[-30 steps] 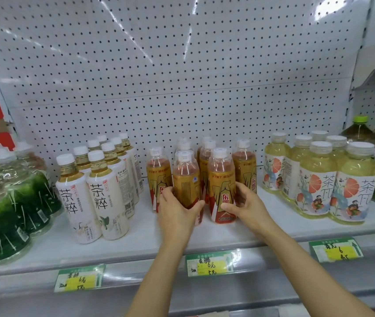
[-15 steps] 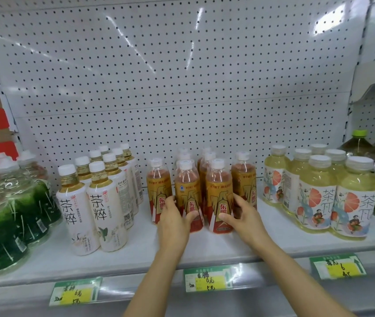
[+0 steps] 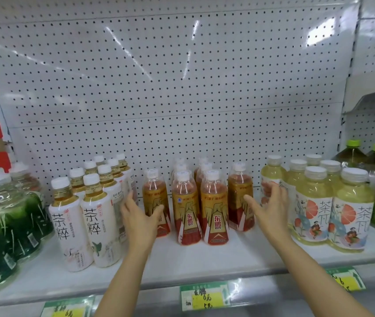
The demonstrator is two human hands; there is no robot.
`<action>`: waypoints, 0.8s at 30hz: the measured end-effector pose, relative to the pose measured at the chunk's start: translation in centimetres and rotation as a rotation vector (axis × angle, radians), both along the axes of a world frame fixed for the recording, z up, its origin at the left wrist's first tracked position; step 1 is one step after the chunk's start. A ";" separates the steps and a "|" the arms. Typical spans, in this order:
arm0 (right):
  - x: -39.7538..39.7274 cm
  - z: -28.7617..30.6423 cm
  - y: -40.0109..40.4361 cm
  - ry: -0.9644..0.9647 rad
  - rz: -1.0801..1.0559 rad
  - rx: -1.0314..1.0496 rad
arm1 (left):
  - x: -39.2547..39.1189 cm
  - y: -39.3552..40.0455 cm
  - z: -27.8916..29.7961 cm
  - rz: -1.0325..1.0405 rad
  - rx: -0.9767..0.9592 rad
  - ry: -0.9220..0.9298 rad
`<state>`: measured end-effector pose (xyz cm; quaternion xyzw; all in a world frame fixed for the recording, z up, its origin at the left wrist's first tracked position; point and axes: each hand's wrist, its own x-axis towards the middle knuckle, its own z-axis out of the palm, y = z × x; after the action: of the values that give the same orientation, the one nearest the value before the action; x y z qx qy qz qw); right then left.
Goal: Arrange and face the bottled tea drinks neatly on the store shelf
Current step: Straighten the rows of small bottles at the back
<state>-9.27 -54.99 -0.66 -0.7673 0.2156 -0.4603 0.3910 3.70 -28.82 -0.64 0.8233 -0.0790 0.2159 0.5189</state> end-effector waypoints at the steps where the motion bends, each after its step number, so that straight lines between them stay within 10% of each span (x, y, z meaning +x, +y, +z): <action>1: 0.4 0.1 -0.4 0.059 0.049 0.017 | 0.9 -0.1 -0.2 -0.067 -0.003 0.060; 24: -6.5 -1.9 -0.6 0.065 0.933 0.534 | -8.3 4.5 -0.9 -0.512 -0.070 0.235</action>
<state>-15.72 -55.57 -2.53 -0.6694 -0.0267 -0.1428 0.7286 -4.59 -24.34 -1.49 0.7774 -0.2164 -0.0165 0.5904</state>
